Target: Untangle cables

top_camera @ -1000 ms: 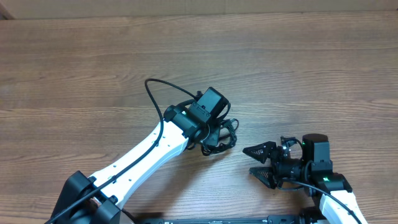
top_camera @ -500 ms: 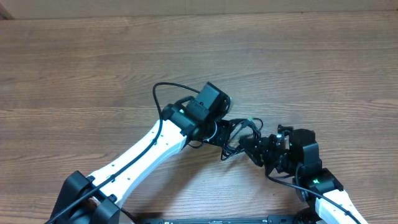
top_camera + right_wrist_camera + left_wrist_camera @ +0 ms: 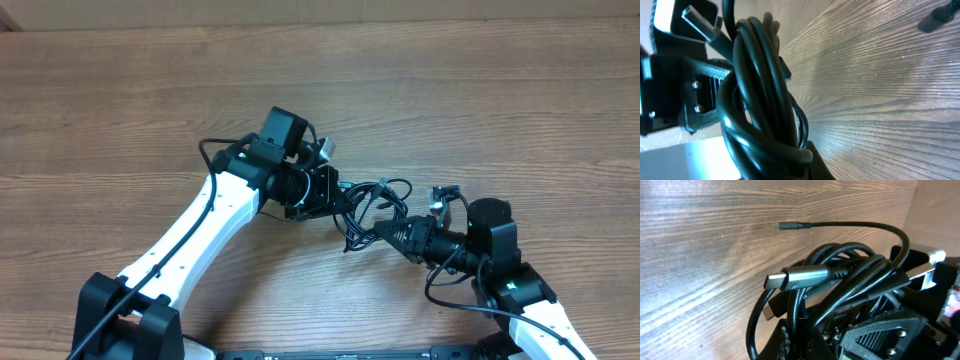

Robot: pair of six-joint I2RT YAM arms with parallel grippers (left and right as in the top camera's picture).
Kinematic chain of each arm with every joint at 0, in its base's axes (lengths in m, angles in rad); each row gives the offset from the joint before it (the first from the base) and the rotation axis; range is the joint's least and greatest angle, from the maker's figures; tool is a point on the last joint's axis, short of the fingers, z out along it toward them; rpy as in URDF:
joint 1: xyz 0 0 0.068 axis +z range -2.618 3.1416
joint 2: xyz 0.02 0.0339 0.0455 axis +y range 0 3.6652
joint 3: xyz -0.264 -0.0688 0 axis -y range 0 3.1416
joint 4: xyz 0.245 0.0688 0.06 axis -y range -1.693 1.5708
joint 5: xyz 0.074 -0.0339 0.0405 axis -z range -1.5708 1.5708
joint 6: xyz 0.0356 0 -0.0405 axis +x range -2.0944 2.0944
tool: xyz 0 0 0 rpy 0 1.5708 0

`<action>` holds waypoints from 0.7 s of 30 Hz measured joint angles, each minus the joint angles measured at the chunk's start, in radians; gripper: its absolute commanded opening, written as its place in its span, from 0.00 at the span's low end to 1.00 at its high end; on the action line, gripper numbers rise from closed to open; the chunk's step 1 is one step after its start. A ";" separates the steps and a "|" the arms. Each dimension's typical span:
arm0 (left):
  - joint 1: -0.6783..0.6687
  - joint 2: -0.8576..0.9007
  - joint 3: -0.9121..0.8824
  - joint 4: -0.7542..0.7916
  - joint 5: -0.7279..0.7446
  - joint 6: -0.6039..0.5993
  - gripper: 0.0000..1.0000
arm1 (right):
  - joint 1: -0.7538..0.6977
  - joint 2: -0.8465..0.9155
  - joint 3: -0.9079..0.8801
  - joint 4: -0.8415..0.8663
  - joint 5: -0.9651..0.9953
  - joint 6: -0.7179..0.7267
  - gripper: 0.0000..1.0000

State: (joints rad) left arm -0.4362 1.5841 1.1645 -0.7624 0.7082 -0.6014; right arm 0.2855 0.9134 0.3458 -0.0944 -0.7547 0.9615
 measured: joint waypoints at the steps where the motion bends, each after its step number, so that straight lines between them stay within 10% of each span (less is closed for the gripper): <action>1: 0.008 0.000 -0.001 0.000 0.006 -0.003 0.04 | 0.000 0.000 0.000 0.002 -0.002 -0.006 0.15; 3: 0.018 0.000 -0.001 0.004 0.002 -0.010 0.04 | -0.001 0.000 -0.001 0.005 -0.016 -0.024 0.25; 7: 0.112 0.000 0.001 0.023 -0.115 -0.046 0.04 | -0.002 0.001 -0.042 0.035 -0.053 -0.023 1.00; 15: 0.135 0.000 0.002 -0.156 -0.371 -0.355 0.05 | -0.003 0.000 -0.051 0.131 -0.056 0.034 1.00; 16: 0.130 0.000 0.002 -0.158 -0.389 -0.415 0.12 | -0.002 0.000 -0.051 0.130 -0.054 0.041 1.00; 19: 0.114 0.000 0.001 -0.151 -0.423 -0.556 0.82 | -0.002 0.000 -0.051 0.122 -0.050 0.052 1.00; 21: 0.093 0.000 0.001 -0.128 -0.433 -0.634 0.94 | -0.002 0.000 -0.051 0.101 -0.048 0.056 1.00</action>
State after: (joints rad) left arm -0.3431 1.5841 1.1656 -0.8906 0.2752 -1.2350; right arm 0.2832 0.9138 0.2947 0.0067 -0.8032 1.0180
